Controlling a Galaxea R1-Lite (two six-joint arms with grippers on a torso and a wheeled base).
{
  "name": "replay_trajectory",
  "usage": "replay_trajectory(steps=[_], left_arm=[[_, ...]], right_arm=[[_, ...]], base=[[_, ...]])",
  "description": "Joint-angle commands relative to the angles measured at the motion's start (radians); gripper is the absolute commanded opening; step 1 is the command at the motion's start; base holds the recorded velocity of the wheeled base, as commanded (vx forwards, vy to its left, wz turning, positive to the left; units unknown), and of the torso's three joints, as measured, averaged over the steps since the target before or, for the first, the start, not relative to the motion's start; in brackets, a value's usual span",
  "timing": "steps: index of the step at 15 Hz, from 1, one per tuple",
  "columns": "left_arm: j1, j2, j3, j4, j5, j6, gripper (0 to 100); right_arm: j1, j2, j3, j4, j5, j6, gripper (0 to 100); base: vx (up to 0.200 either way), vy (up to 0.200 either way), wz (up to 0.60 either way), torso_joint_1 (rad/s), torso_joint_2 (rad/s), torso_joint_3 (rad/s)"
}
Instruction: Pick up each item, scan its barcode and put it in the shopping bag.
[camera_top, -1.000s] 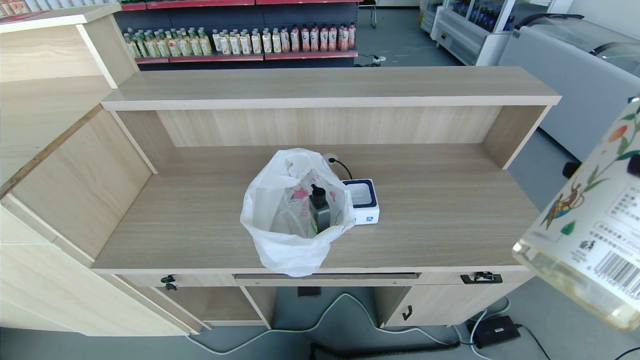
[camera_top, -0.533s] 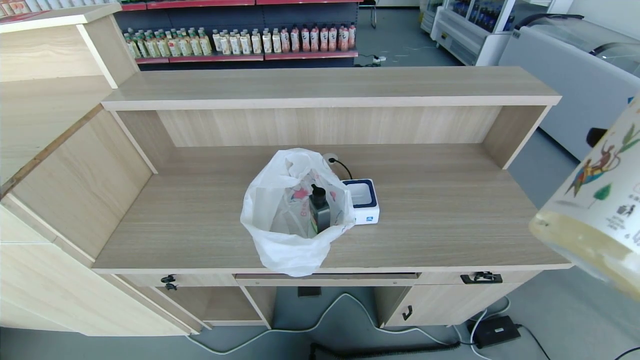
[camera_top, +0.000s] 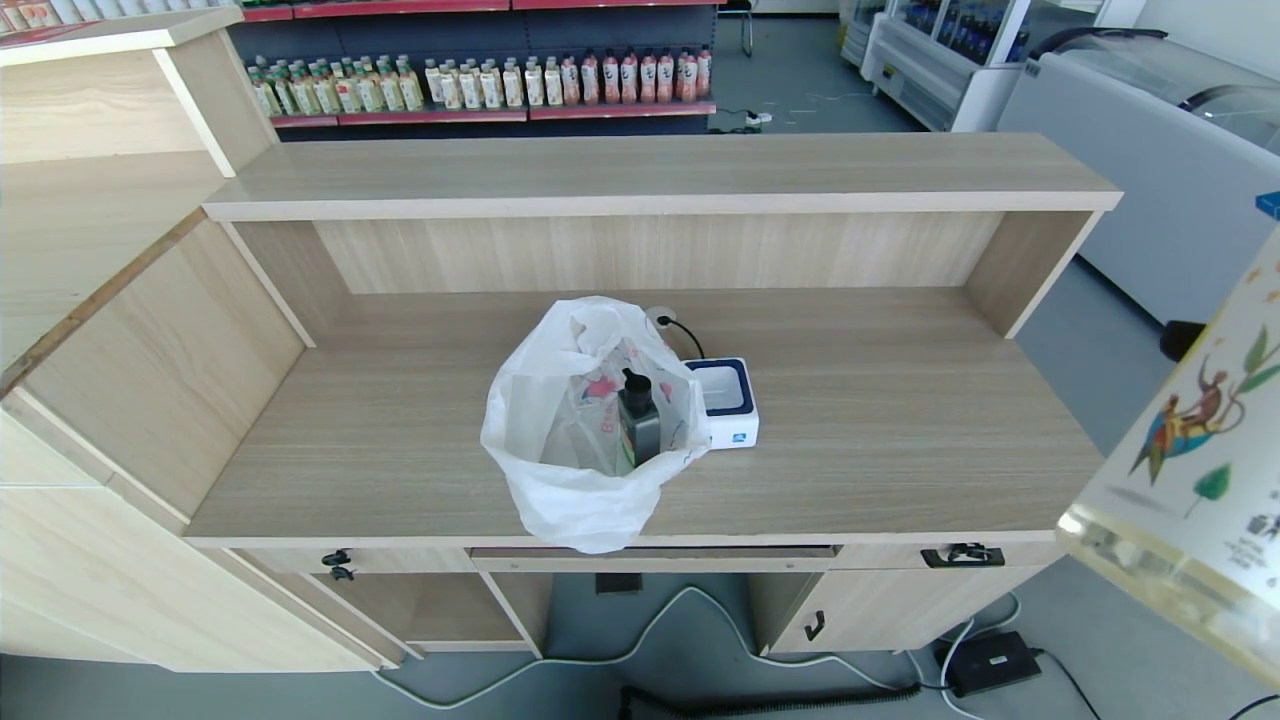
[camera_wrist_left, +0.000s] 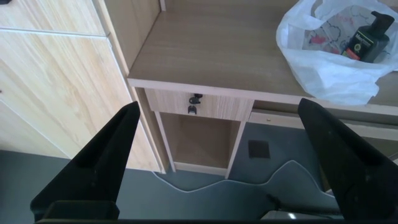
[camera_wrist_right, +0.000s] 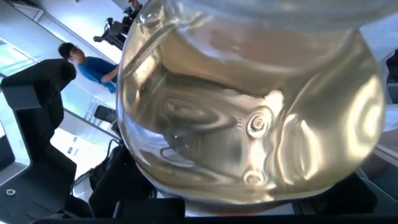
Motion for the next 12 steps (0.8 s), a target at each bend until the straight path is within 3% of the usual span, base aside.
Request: replay_trajectory(steps=[1, 12], left_arm=[[0.000, 0.000, 0.000, 0.000, 0.000, 0.000, 100], [0.000, 0.000, 0.000, 0.000, 0.000, 0.000, 100]], right_arm=[[0.002, -0.009, 0.015, -0.001, 0.001, -0.001, 0], [0.000, -0.046, 0.057, -0.001, -0.019, -0.017, 0]], base=[[0.000, 0.000, 0.00, 0.000, 0.00, 0.000], [0.000, 0.000, 0.00, 0.000, 0.00, 0.000]])
